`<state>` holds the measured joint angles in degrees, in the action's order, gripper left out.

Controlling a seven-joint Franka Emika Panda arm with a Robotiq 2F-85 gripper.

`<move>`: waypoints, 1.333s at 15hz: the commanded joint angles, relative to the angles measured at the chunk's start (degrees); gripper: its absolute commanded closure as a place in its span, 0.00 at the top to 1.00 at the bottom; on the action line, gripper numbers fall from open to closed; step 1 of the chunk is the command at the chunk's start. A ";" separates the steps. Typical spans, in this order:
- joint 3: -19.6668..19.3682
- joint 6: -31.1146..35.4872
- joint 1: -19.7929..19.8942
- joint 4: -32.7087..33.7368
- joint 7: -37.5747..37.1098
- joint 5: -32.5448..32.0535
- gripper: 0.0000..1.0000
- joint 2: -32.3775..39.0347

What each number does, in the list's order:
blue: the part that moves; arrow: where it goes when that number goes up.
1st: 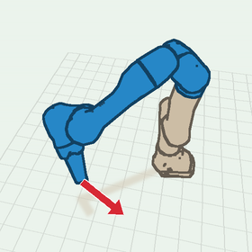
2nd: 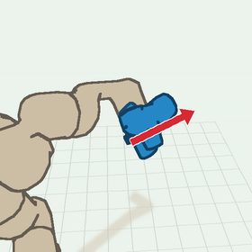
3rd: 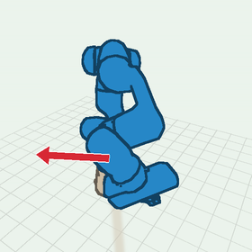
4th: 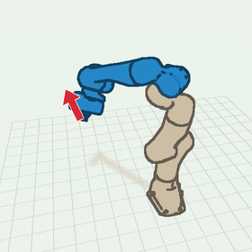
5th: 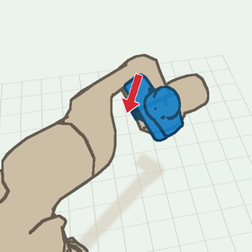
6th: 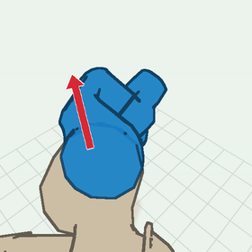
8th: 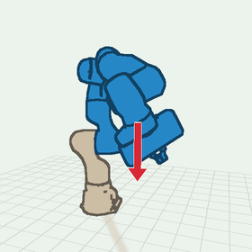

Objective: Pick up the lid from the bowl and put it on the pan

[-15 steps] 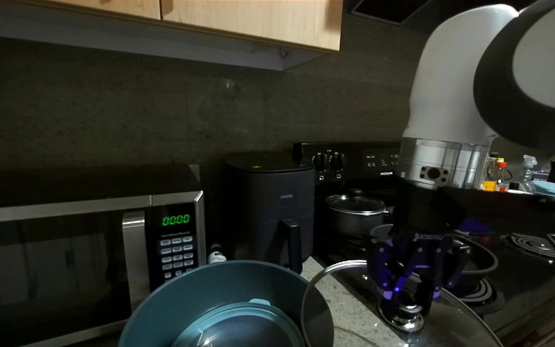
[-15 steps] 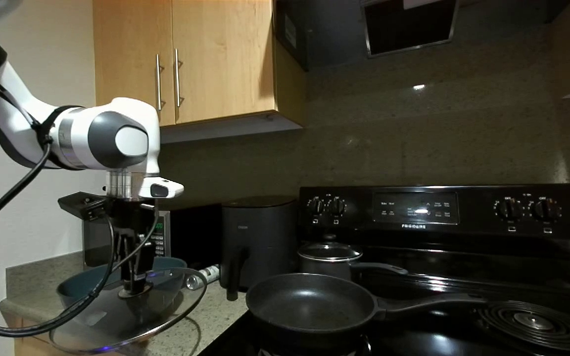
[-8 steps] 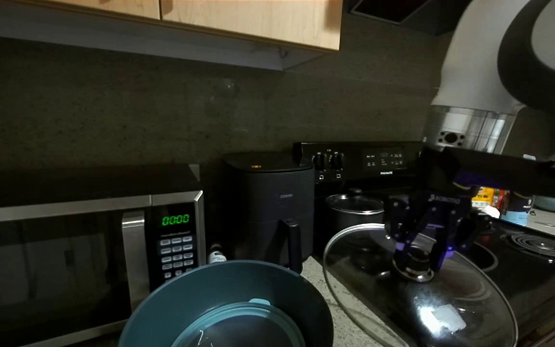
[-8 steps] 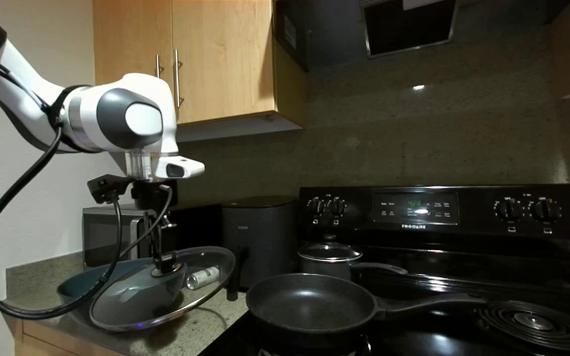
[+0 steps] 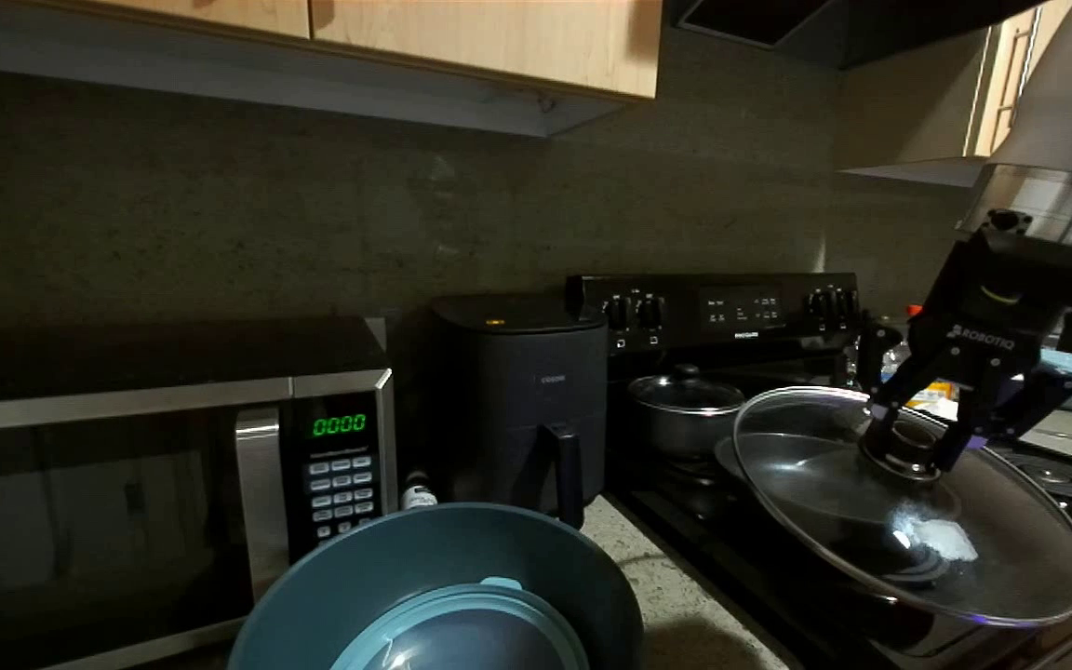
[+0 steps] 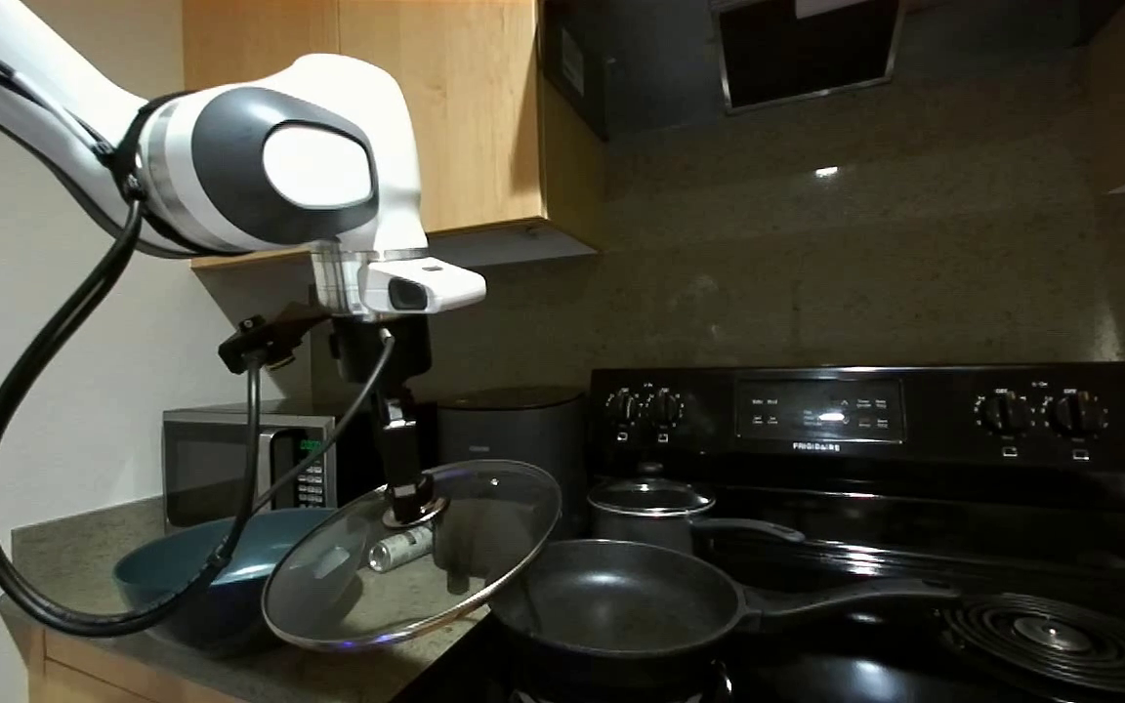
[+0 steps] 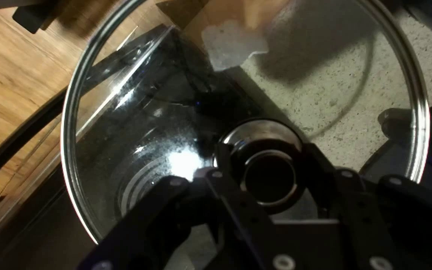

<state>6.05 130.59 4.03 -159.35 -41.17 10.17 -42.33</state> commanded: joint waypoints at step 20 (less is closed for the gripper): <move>-5.56 4.39 8.72 15.28 -8.55 1.59 0.25 19.16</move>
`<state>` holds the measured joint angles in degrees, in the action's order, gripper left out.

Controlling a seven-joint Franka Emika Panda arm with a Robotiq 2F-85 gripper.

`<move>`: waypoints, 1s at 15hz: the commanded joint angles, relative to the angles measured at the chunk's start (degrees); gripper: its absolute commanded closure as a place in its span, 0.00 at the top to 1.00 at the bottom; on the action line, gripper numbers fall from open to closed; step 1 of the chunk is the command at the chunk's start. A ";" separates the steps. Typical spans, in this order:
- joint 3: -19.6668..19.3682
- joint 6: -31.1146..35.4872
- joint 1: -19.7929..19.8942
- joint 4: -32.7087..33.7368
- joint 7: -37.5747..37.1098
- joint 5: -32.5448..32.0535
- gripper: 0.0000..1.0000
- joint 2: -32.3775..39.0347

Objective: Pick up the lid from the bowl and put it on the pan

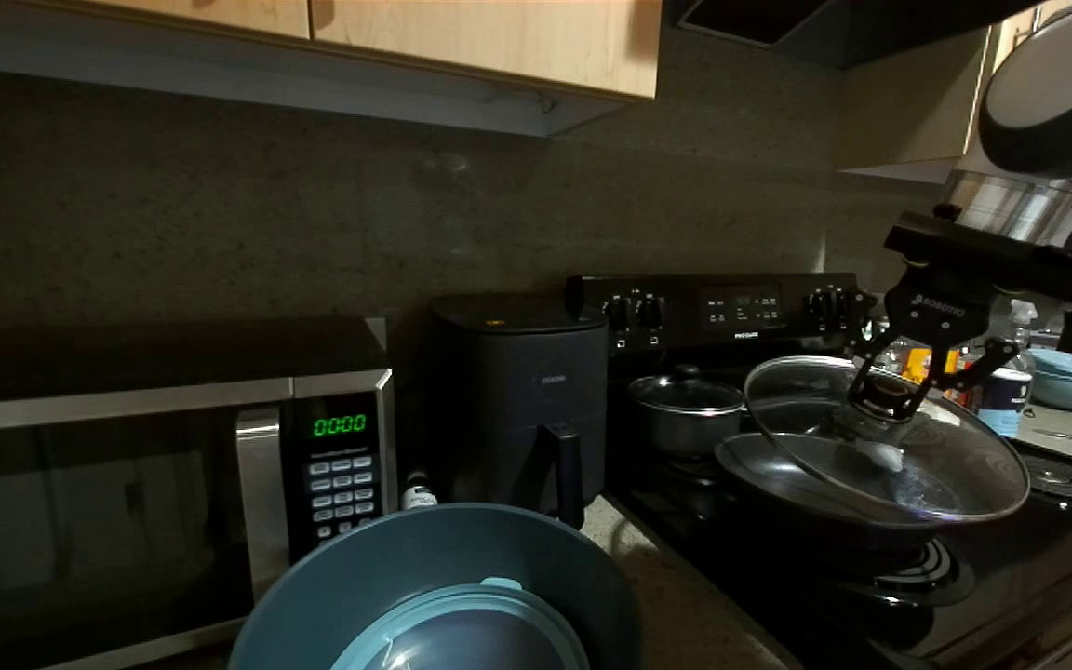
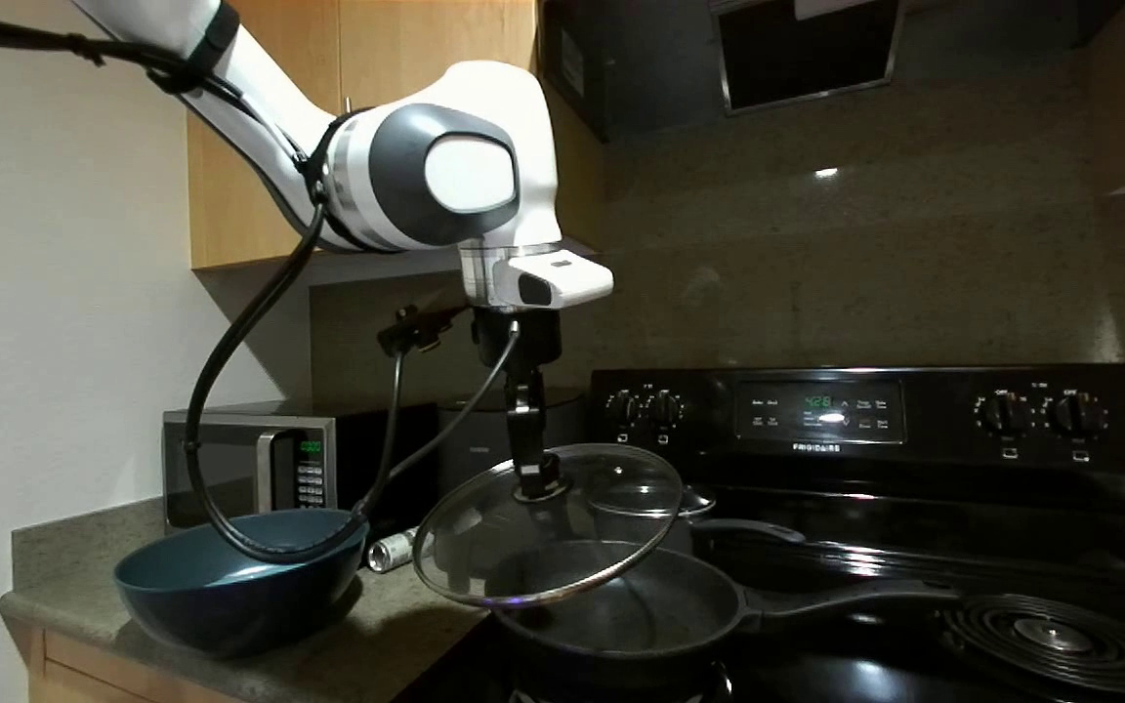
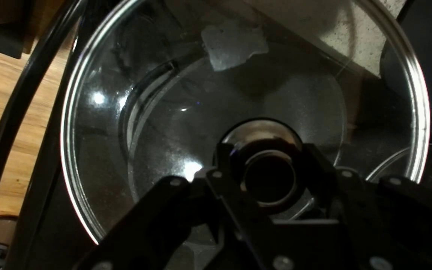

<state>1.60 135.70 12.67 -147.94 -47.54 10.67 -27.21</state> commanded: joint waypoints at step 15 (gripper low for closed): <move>-6.52 -6.51 -2.60 15.01 -5.53 0.81 0.25 20.23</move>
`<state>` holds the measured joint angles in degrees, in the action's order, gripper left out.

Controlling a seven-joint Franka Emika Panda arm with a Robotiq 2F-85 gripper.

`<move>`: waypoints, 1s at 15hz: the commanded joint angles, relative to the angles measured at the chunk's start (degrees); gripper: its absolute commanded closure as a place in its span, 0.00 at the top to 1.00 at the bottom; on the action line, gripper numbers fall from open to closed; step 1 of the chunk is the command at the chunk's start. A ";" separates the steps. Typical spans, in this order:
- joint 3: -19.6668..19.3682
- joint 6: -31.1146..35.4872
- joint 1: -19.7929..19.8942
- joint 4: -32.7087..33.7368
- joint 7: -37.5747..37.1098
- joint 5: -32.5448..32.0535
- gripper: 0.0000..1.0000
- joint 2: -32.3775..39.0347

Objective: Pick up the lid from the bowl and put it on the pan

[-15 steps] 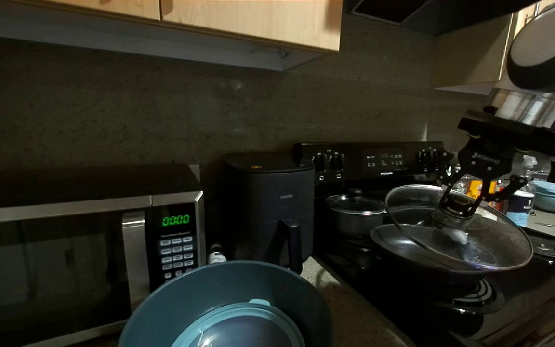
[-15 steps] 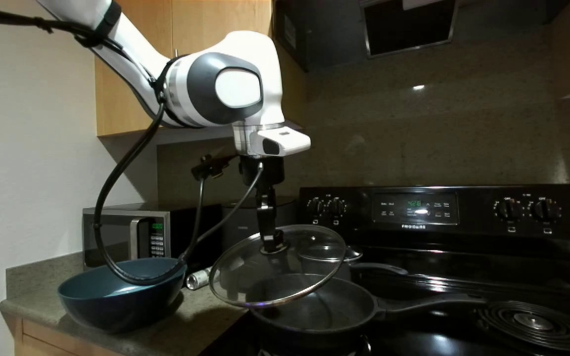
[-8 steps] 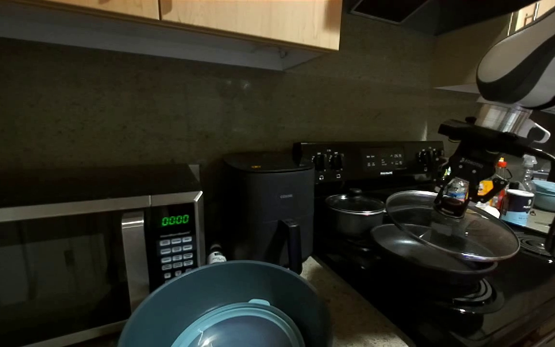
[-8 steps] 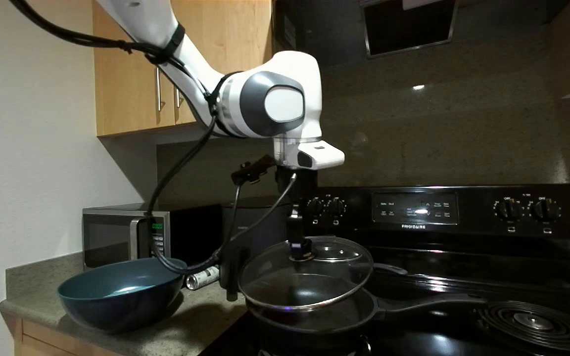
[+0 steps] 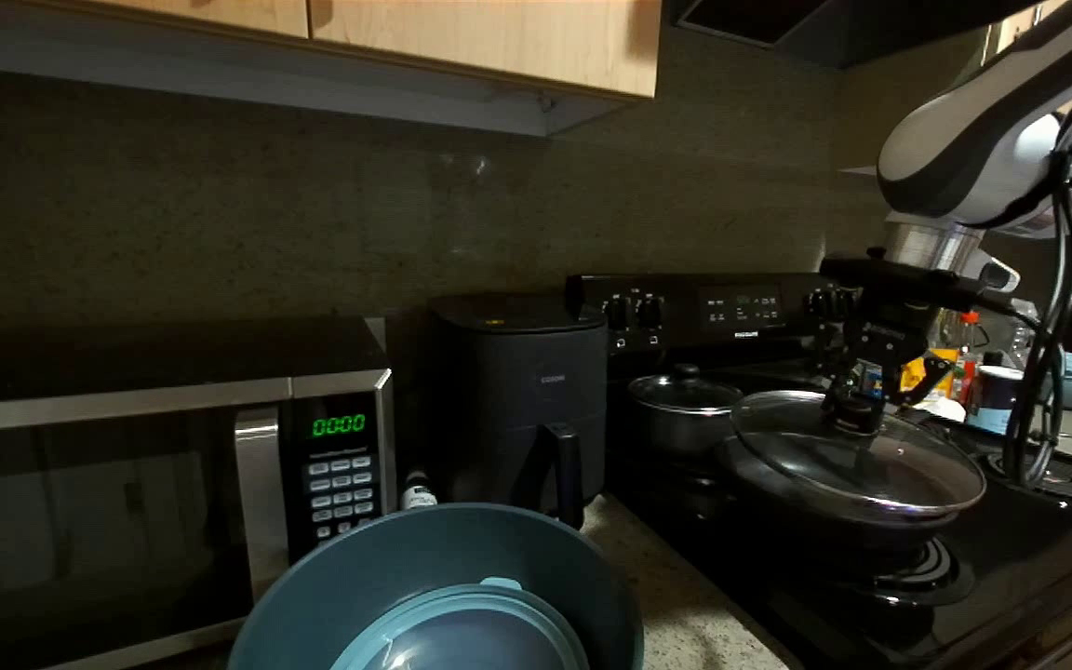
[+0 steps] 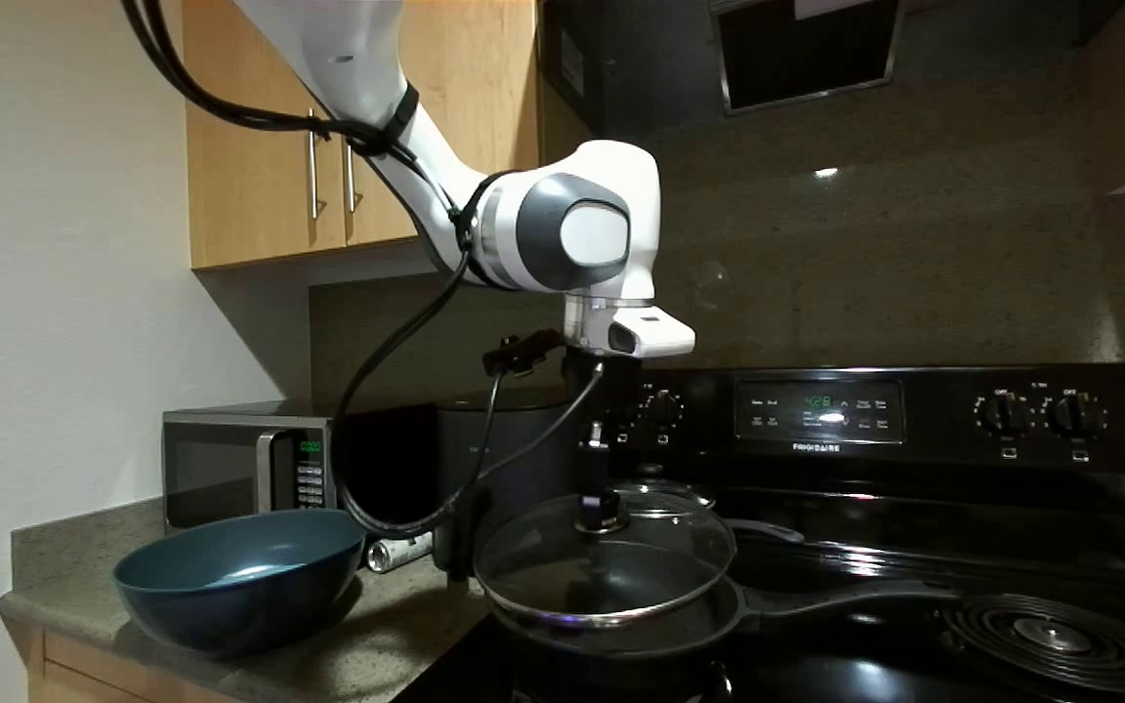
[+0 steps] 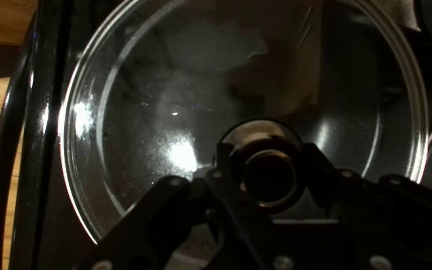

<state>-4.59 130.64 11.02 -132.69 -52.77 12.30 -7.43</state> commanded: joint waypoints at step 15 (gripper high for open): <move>-3.59 -4.22 -0.32 1.88 -0.58 0.92 0.25 -1.97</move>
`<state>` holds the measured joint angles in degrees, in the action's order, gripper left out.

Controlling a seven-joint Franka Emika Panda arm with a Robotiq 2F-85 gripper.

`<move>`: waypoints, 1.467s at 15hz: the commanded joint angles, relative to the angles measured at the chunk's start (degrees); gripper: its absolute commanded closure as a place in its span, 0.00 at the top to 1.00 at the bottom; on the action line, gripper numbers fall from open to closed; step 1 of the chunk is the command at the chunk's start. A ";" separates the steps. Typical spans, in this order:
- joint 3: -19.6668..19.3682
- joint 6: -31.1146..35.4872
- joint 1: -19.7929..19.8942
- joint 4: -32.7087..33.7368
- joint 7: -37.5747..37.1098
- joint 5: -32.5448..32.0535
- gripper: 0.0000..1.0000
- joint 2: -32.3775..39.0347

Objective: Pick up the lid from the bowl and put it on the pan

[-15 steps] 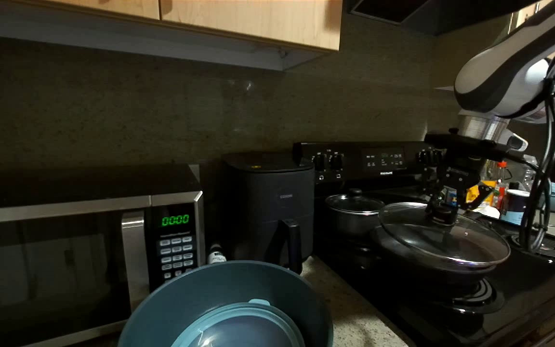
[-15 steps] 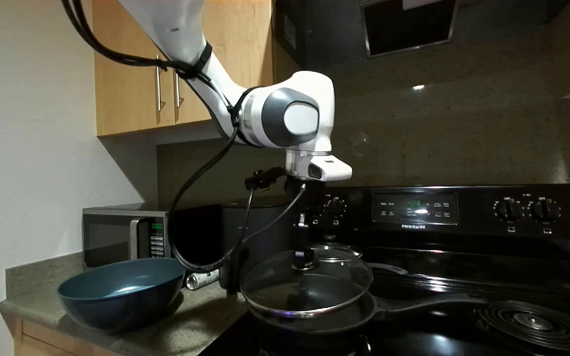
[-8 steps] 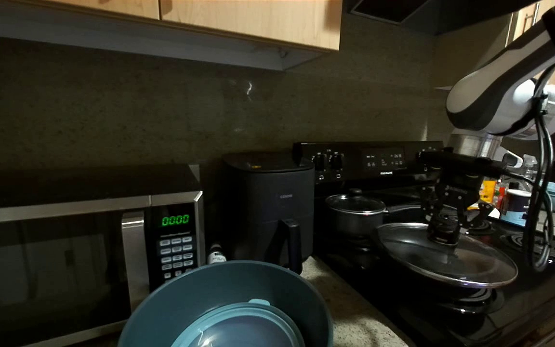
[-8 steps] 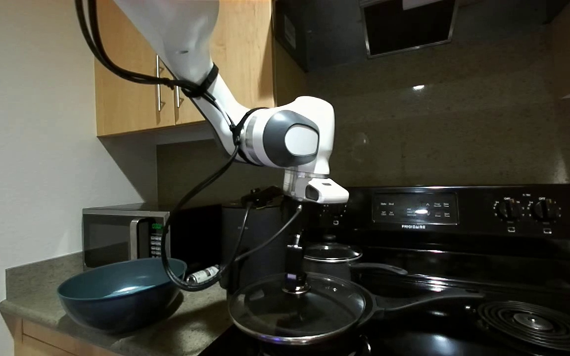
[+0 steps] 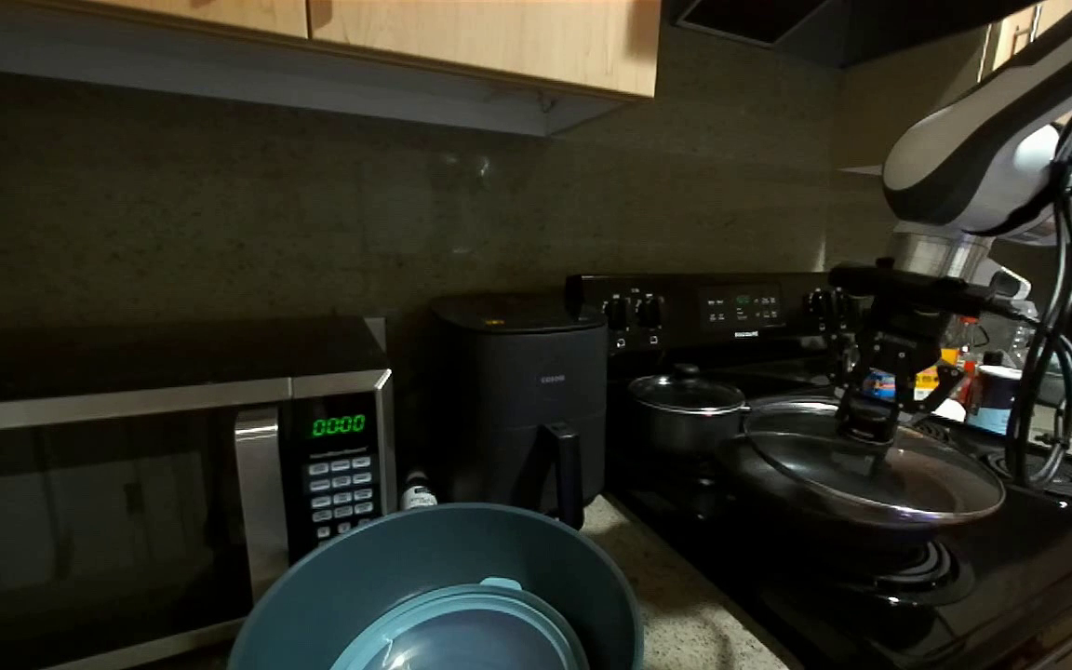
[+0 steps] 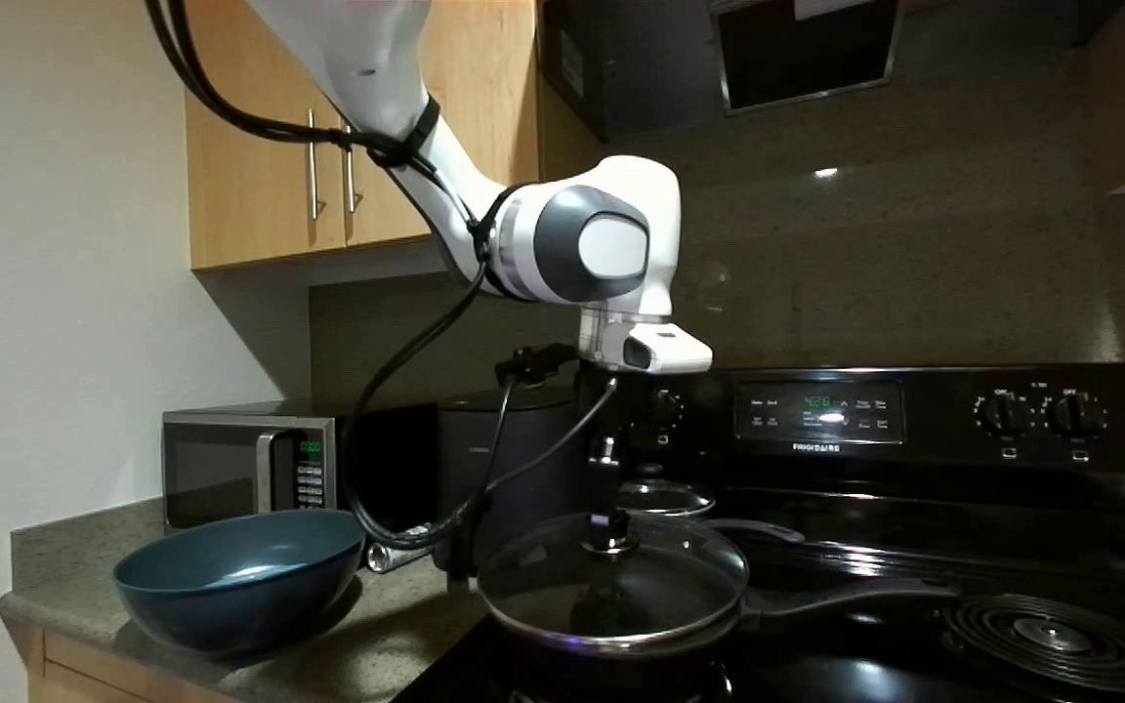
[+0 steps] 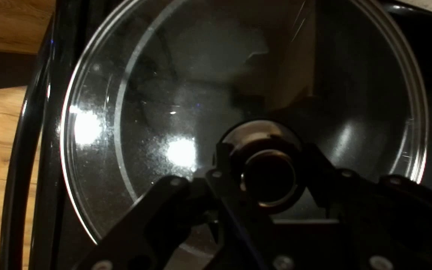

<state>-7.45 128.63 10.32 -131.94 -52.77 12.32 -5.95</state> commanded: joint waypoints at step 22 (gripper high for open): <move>-0.31 -4.15 -2.15 7.88 4.22 1.93 0.25 7.88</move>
<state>-7.18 125.88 7.90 -124.95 -51.40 12.38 1.90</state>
